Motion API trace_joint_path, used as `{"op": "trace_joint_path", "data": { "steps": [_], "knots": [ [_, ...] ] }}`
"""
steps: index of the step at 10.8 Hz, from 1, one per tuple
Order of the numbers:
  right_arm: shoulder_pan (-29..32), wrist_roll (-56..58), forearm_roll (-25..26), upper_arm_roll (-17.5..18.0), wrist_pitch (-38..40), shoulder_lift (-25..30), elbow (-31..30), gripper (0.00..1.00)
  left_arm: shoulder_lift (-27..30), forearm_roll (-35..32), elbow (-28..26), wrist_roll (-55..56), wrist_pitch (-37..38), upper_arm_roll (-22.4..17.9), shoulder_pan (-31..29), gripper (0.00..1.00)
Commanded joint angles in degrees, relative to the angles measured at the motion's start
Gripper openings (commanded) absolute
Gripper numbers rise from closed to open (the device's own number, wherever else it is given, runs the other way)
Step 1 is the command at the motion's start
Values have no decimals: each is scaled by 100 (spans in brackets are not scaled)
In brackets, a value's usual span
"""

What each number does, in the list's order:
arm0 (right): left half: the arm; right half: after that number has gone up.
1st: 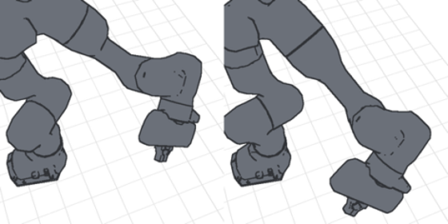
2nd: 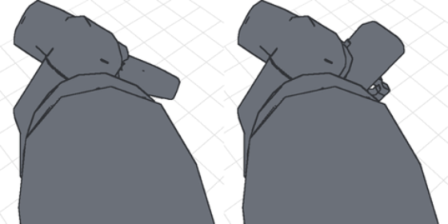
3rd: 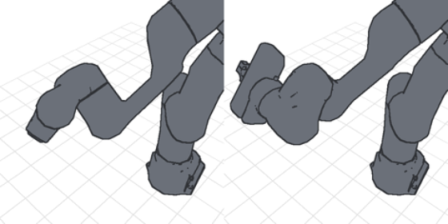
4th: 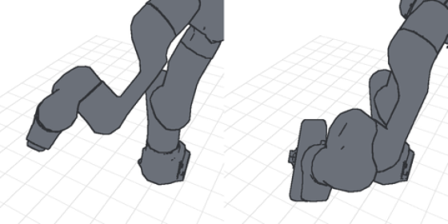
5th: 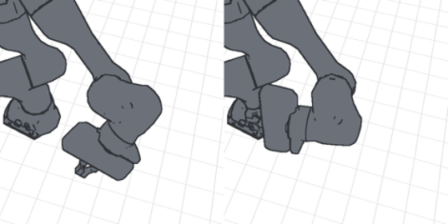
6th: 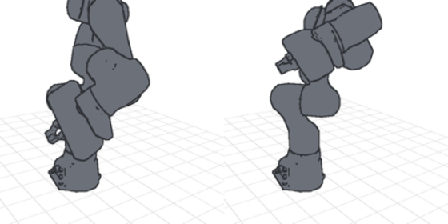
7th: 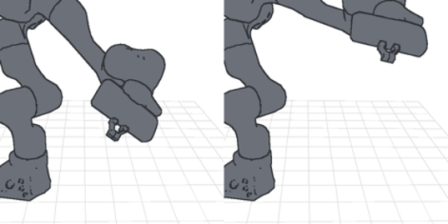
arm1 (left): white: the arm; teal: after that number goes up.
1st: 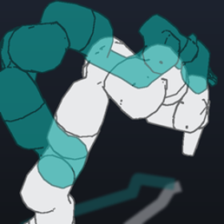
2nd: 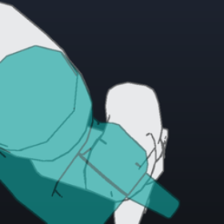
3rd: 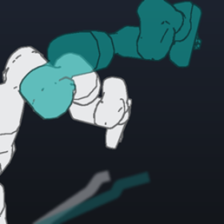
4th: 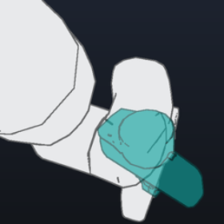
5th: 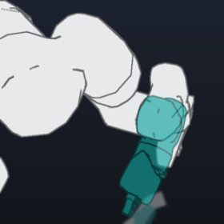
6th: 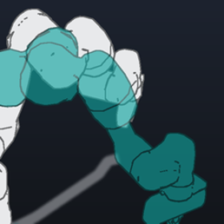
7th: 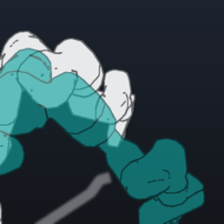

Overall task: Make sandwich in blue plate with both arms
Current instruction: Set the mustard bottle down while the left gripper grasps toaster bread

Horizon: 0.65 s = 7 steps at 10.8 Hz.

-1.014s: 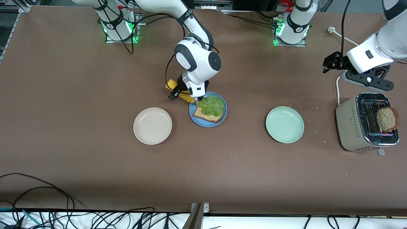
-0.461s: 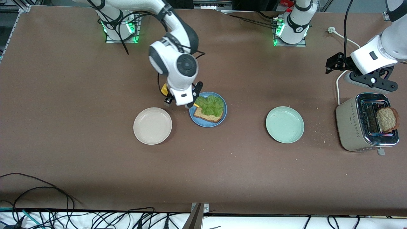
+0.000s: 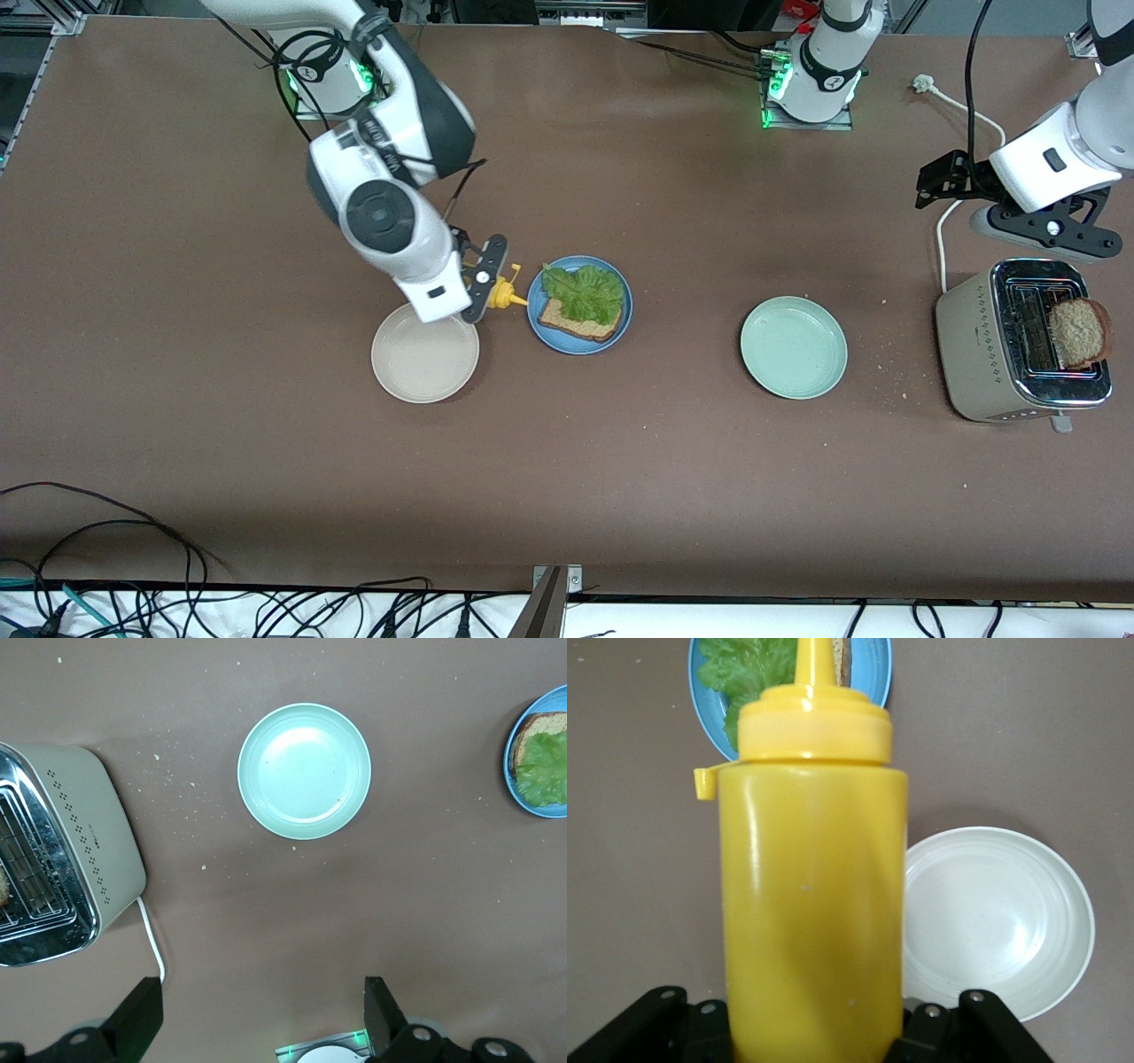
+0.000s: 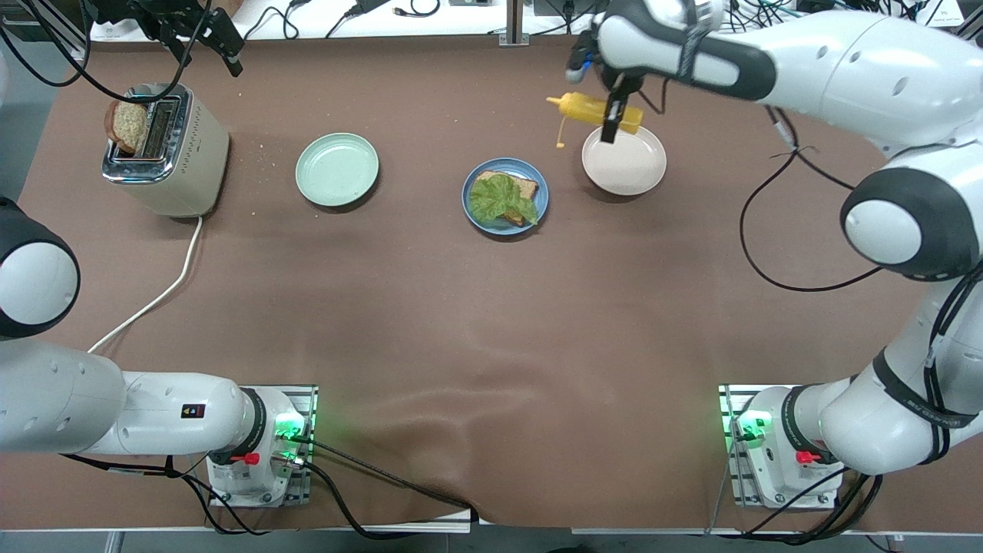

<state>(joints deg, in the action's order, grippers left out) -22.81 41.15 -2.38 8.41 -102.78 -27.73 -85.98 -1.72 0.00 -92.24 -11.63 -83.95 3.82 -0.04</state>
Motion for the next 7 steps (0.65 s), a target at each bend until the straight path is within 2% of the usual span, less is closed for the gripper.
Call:
{"op": "trace_joint_path", "data": {
  "steps": [1,4,7],
  "knots": [
    [960,1776,-962,126,47,83,-60,0,-65,0,163,-67,99,23,-75,100],
    [1637,3210,-1719,30,231,-57,-60,0,-135,-35,163,-76,107,14,-162,100],
    [2306,4818,-2651,-137,503,-355,-51,0,-424,-18,241,-84,72,23,-679,100]
  ]
}}
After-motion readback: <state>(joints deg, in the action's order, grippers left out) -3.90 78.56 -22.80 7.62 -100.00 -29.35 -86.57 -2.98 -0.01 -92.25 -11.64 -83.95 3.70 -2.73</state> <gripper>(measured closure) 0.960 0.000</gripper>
